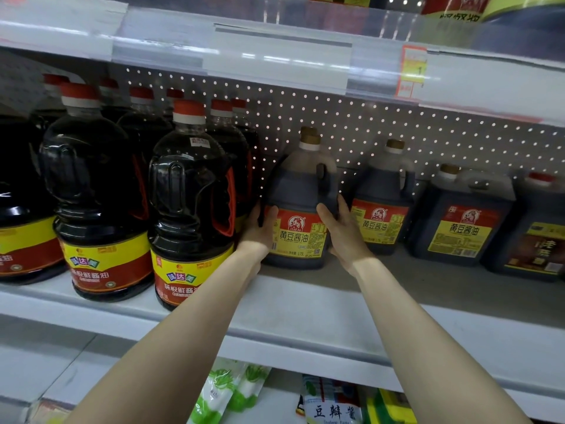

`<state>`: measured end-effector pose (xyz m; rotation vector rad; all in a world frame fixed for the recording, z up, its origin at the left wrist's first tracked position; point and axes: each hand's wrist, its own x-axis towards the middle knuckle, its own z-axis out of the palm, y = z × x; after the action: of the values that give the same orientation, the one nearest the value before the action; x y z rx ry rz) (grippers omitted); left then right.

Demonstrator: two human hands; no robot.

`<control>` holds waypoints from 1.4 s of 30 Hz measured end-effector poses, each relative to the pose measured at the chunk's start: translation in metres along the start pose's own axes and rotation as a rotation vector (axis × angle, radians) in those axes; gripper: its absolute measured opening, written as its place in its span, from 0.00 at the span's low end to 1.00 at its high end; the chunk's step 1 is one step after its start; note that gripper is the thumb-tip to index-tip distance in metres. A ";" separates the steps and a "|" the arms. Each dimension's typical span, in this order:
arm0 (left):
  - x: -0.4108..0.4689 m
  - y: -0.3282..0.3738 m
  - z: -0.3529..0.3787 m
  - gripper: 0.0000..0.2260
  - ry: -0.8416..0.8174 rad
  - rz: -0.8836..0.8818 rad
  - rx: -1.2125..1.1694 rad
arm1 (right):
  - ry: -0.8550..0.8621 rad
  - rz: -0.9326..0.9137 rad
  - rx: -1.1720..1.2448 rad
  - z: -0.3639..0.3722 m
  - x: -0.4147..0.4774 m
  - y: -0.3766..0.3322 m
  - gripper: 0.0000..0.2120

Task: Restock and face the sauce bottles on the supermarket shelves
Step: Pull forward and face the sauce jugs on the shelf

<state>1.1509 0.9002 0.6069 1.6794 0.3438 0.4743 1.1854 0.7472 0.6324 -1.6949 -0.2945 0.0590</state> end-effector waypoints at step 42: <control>-0.327 -0.223 -0.099 0.16 -0.322 -0.456 0.063 | 0.074 0.378 0.017 0.038 -0.340 0.205 0.04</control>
<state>0.8268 0.8645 0.3618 1.6411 0.4893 -0.1455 0.8825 0.6830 0.3819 -1.7122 0.0845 0.2767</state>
